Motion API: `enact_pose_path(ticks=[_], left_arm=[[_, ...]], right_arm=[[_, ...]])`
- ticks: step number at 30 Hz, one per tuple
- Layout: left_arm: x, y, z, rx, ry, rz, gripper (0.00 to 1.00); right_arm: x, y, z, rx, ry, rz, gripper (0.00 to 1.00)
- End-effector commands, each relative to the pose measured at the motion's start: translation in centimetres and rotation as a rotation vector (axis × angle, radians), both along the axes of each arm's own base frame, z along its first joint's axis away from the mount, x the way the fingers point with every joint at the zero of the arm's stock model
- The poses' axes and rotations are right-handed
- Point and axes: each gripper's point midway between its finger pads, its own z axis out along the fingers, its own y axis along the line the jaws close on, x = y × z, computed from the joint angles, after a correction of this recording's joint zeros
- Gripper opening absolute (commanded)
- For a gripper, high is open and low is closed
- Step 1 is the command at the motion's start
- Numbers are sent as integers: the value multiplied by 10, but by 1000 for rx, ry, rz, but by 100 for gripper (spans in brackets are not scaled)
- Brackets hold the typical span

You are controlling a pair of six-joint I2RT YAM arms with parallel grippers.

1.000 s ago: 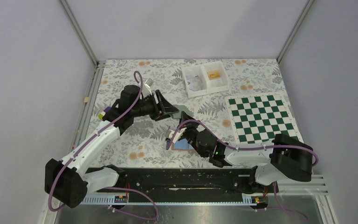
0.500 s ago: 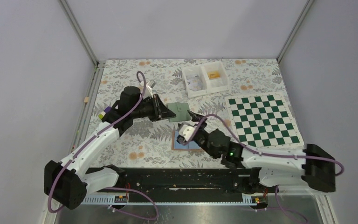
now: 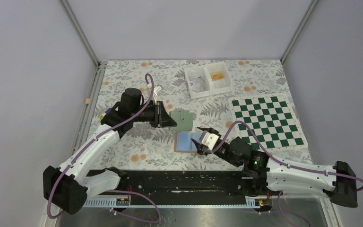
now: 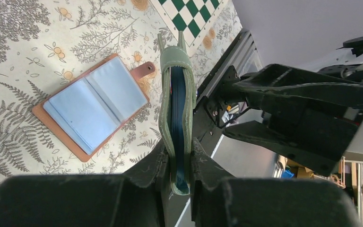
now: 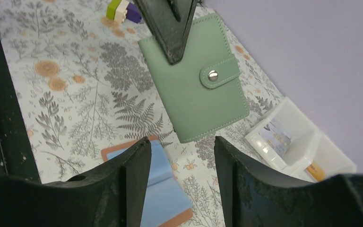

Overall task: Take the credit cards out of the card holder
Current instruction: Open the card holder.

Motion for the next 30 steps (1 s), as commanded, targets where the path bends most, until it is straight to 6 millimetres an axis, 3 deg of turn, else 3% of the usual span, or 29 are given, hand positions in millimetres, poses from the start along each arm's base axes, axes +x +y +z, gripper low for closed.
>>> enact_pose_path(ticks=[1,7,15,20,30], left_arm=[[-12,-1,11,-39,-8,-52,0],[-29,0,19,-93,11,-82,0],[-49,-1,30,-153,36,-155,0],[-59,0,26,-156,55,-203,0],[-65,-1,32,-185,53,-246,0]], right_arm=[[4,2,12,-10,-119,13,59],[5,20,32,-63,-177,65,58],[13,50,32,-221,-248,125,59],[30,50,44,-231,-309,45,55],[32,60,16,-383,-295,91,49]])
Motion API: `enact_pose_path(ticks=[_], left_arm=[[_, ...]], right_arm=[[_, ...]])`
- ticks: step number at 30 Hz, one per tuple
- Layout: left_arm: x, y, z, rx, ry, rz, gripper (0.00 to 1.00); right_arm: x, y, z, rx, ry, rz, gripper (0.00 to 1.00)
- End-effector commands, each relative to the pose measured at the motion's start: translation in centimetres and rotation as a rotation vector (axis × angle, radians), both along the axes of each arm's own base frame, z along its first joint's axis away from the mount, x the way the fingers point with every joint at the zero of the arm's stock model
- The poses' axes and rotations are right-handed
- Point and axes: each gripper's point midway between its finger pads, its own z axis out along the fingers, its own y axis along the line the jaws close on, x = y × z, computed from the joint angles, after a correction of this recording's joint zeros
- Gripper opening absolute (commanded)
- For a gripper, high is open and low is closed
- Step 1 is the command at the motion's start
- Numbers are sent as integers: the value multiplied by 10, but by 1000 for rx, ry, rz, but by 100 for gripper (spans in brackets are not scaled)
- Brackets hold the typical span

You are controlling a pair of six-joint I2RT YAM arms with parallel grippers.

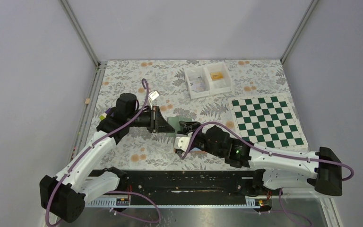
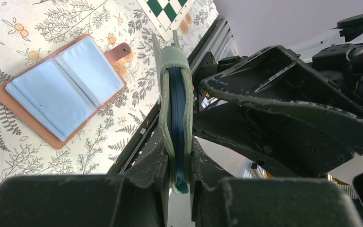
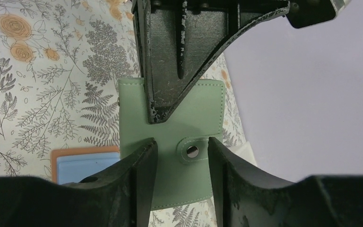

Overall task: Take the credit cards out of the card holder
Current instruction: Open the card holder.

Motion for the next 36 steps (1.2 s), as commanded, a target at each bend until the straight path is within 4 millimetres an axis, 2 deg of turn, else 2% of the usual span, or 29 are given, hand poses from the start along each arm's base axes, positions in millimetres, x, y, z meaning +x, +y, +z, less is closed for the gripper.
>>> enact_pose_path(ticks=[1,4,6,8,10,12,15,19,22,26,30,33,36], left_arm=[[-30,-8,29,-116,-18,-169,0],[-33,-7,28,-121,-15,-179,0],[-35,-7,27,-124,-4,-188,0],[-36,-6,24,-122,11,-191,0],[-37,-6,22,-120,18,-193,0],[-37,-6,20,-112,19,-192,0],[-37,-4,15,-88,25,-182,0],[-34,-2,7,-52,40,-162,0],[-33,-1,4,-32,37,-156,0],[-33,-1,3,-33,39,-159,0],[-34,-1,2,-33,42,-165,0],[-33,-2,1,-32,47,-165,0],[-32,-3,4,-39,44,-165,0]], right_arm=[[15,3,2,-34,-20,-58,46],[29,0,2,-27,-31,-144,37],[39,-1,5,-17,-49,-197,25],[45,-2,4,-15,-45,-220,18],[49,-3,6,2,-32,-237,13],[54,-5,9,32,-27,-264,12],[59,-11,13,89,-25,-299,21],[41,-7,8,98,34,-185,29],[32,-11,3,79,69,-143,36],[33,-17,-2,64,93,-132,38],[29,-11,-4,42,106,-95,43],[25,-9,-12,21,123,-74,52],[21,-8,-25,-4,151,-54,53]])
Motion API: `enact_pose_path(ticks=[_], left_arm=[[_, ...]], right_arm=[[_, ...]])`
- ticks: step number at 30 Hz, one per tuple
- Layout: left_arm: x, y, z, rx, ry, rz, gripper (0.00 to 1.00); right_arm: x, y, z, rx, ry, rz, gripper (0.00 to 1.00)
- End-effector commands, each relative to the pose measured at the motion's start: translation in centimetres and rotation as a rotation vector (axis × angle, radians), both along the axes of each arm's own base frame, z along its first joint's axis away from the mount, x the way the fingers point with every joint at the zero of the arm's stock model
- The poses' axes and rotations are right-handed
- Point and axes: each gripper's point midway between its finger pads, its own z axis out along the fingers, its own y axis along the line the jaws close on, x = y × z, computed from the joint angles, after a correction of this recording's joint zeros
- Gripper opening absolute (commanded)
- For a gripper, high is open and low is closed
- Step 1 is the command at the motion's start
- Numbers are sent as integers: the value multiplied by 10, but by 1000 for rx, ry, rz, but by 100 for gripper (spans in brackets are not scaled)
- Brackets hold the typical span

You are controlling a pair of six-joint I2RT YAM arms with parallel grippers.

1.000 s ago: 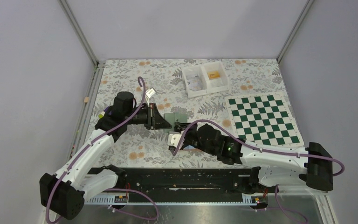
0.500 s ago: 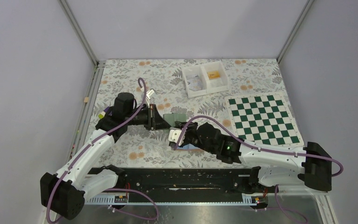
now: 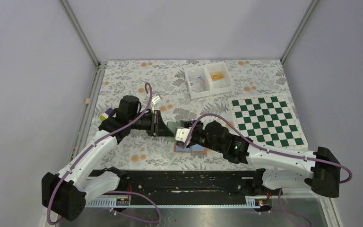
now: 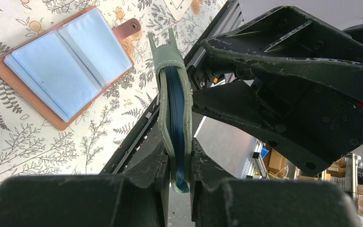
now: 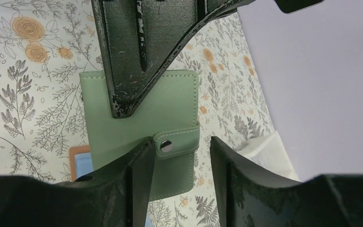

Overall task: Take the credit cards out of the card holder
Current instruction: Open the card holder.

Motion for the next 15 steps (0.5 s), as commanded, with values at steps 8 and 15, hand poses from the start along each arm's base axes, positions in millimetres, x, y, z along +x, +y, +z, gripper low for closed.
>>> enact_pose_path(ticks=[8,15], left_arm=[[-28,-10,30,-123,22,-163,0],[-31,-10,37,-143,24,-160,0]], right_arm=[[11,2,-21,-55,27,-25,59],[20,7,-22,-37,43,-72,19]])
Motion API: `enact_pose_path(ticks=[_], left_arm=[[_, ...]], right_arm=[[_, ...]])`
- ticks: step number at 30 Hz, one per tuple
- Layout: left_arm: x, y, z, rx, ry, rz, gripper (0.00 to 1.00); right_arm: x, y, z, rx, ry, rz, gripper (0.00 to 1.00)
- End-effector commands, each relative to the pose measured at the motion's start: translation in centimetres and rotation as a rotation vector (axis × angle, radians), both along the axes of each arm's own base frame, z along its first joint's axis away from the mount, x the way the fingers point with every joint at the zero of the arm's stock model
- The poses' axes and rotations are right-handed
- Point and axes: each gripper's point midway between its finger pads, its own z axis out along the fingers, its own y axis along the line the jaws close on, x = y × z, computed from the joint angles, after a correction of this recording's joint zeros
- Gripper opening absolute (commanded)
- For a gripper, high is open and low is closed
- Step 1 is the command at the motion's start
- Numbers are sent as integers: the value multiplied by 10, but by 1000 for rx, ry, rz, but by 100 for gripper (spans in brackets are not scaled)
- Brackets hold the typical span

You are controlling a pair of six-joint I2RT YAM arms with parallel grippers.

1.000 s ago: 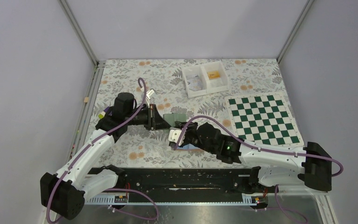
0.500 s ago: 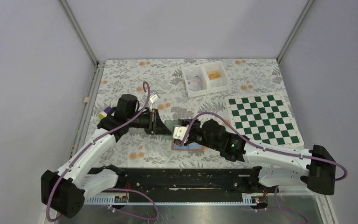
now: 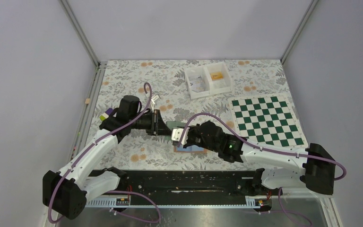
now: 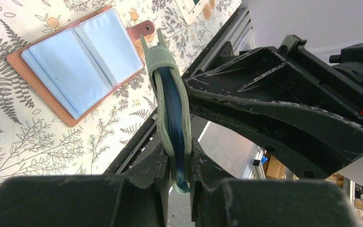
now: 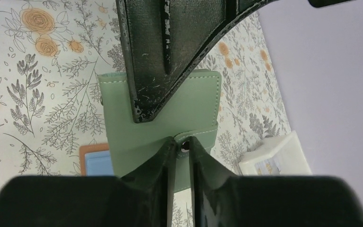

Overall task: Take the credit cards out of the card holder
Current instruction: Open the card holder.

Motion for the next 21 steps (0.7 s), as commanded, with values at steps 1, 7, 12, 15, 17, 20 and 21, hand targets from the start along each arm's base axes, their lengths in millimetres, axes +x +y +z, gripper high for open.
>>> enact_pose_path(ticks=[1,7,12,15,17,20,21], left_arm=[[-36,-12,45,-175,-10,-189,0],[-39,-10,41,-174,3,-190,0],[-40,-9,33,-157,15,-180,0],[-40,-8,30,-145,19,-173,0],[-39,-6,26,-125,19,-162,0],[-38,-4,20,-95,29,-151,0],[-37,-4,18,-88,30,-148,0]], right_arm=[[20,-2,0,4,-2,-91,14],[39,-8,14,60,-29,-209,0],[49,-15,21,80,-40,-267,0],[56,-21,21,83,-66,-307,0],[60,-26,21,86,-90,-337,0],[66,-31,23,94,-90,-363,0],[67,-32,24,97,-81,-365,0]])
